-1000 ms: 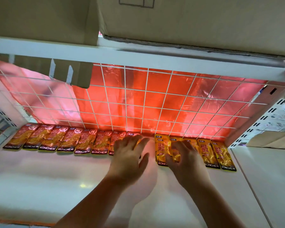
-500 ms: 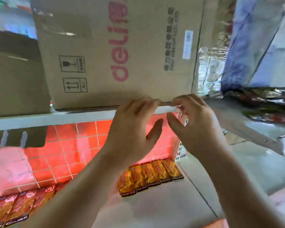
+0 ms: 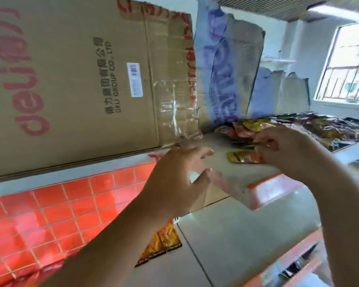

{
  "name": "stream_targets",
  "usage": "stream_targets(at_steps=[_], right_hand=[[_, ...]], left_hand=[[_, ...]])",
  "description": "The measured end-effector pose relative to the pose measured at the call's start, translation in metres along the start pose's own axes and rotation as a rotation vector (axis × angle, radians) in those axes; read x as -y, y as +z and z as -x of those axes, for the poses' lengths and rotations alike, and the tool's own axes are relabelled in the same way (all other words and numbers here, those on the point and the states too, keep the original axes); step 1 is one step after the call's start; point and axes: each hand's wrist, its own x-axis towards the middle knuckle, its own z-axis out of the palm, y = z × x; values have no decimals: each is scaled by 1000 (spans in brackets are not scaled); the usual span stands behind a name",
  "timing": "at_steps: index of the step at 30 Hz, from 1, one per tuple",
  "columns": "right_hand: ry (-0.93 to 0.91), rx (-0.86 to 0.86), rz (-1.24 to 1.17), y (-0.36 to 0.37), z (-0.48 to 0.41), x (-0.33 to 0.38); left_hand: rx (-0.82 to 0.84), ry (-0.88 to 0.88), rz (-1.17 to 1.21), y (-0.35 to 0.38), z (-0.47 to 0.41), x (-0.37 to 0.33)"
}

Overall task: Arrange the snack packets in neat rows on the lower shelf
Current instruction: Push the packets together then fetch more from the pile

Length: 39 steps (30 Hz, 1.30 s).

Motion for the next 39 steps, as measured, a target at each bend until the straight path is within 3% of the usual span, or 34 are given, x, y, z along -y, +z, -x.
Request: stream_targets(at_steps=[4,10,13,17,21,28,34,36,39], right_hand=[[-87,181,113,2,-15,-44],[-388,201,256,2,-35,-51],[-472,205,204,-3,-48,-48],[-360,41,-22,-15,-81,-62],[-333,232,334,-3,-117,-61],[-368,336,474,18,-126,-58],[-385,365,533,2,-113,-44],[-407,289,445,-6,-104,-41],[-432,33,-53,-20,-96,-42]], left_hand=[[31,-72,39,49,-47,-17],[234,-127,-12,94,-101,-26],[156,-220,15,96,-107,-18],[-14,-338,-22,93,-100,-15],[-119,-433,19,79,-95,-14],[-158,-602,32,57,-86,-3],[-63,-637,-207,54,-73,-4],[-55,-631,-210,55,-72,-7],[-6,-634,-195,55,-73,-12]])
